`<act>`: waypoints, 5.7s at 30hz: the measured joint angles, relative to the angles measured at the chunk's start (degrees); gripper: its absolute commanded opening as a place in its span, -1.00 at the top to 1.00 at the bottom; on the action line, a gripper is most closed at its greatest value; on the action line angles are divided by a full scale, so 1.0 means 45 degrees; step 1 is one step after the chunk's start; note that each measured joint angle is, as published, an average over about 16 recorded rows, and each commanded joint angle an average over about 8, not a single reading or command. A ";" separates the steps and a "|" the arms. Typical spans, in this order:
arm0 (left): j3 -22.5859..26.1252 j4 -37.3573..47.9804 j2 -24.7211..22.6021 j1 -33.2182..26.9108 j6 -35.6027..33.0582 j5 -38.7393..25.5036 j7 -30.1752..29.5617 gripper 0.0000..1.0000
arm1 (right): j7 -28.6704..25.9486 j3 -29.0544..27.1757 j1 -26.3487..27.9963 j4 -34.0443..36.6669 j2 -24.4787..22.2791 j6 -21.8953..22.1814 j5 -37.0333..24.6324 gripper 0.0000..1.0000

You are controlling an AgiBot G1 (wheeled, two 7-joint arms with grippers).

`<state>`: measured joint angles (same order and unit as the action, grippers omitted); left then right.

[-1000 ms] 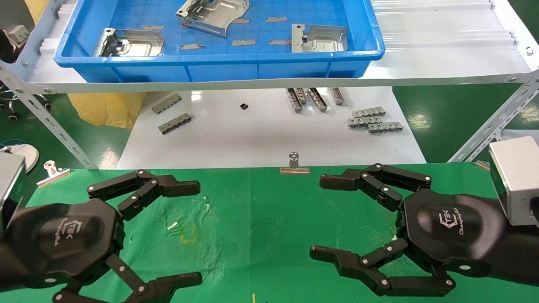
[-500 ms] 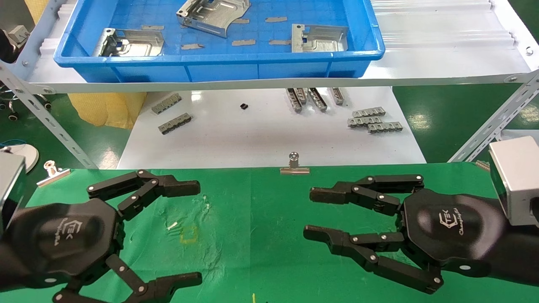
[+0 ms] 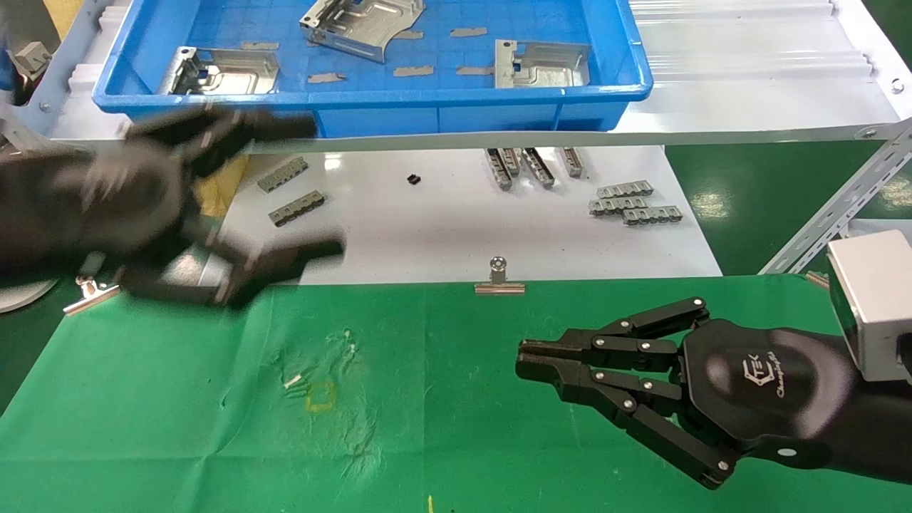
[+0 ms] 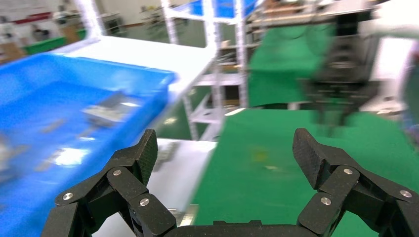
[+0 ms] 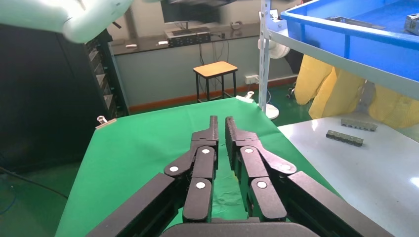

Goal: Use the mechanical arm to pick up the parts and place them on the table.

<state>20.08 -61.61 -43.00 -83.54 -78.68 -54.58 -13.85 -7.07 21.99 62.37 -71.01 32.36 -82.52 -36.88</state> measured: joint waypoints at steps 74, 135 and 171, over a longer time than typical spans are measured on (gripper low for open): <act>0.2876 1.1610 -0.7434 -0.6497 0.9415 -0.4117 0.0946 1.00 | 0.0001 0.0002 0.0000 0.0000 -0.0001 0.0001 0.0001 -1.00; 0.5462 1.1838 -0.3233 -0.2649 -0.1372 -0.3576 1.4654 -1.00 | 0.0001 0.0003 0.0001 0.0000 -0.0001 0.0001 0.0002 -1.00; 0.4565 1.4479 -0.3466 -0.2241 -0.2503 -0.2301 1.1863 -1.00 | 0.0003 0.0003 -0.0003 0.0004 -0.0002 0.0004 0.0003 -1.00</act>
<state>40.62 3.54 -58.60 -93.62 -89.95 -64.94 39.53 -7.06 22.00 62.36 -71.00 32.35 -82.50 -36.87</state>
